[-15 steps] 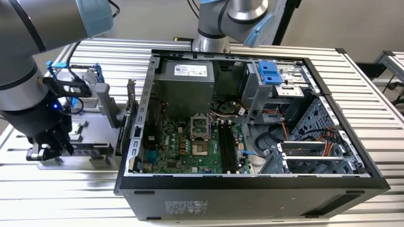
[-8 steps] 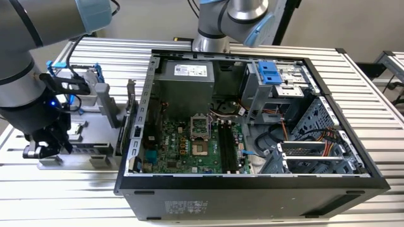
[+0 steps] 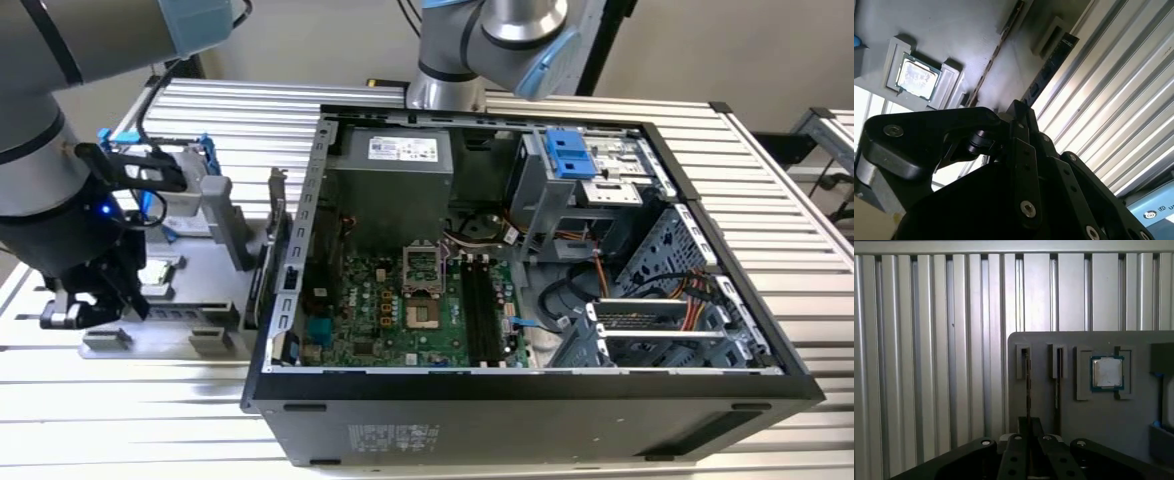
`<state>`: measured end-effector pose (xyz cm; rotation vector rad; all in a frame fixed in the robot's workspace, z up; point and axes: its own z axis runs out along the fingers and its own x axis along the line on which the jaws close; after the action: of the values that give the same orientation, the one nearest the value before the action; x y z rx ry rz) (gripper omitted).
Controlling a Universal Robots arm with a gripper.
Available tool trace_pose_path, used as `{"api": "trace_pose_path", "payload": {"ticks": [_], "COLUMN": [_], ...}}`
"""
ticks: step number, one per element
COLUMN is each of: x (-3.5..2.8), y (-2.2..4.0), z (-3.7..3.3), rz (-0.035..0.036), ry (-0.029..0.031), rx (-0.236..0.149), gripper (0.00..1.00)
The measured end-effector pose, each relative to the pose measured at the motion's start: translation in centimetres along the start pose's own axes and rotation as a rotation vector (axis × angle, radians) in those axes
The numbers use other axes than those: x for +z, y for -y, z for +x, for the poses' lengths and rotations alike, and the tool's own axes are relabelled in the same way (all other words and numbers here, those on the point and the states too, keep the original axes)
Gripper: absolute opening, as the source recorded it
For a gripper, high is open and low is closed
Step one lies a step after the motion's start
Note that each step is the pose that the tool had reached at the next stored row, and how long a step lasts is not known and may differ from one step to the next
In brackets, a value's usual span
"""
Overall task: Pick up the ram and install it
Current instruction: 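Pick up the ram and move it above insertion slot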
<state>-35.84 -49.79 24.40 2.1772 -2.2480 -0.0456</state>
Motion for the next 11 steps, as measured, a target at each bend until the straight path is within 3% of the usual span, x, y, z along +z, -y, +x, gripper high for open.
{"api": "trace_pose_path", "payload": {"ticks": [11], "x": [-1.37], "y": [-0.04], "z": [-0.02], "rz": [0.0002], "ry": [0.0014], "rx": [0.015], "gripper": [0.0]}}
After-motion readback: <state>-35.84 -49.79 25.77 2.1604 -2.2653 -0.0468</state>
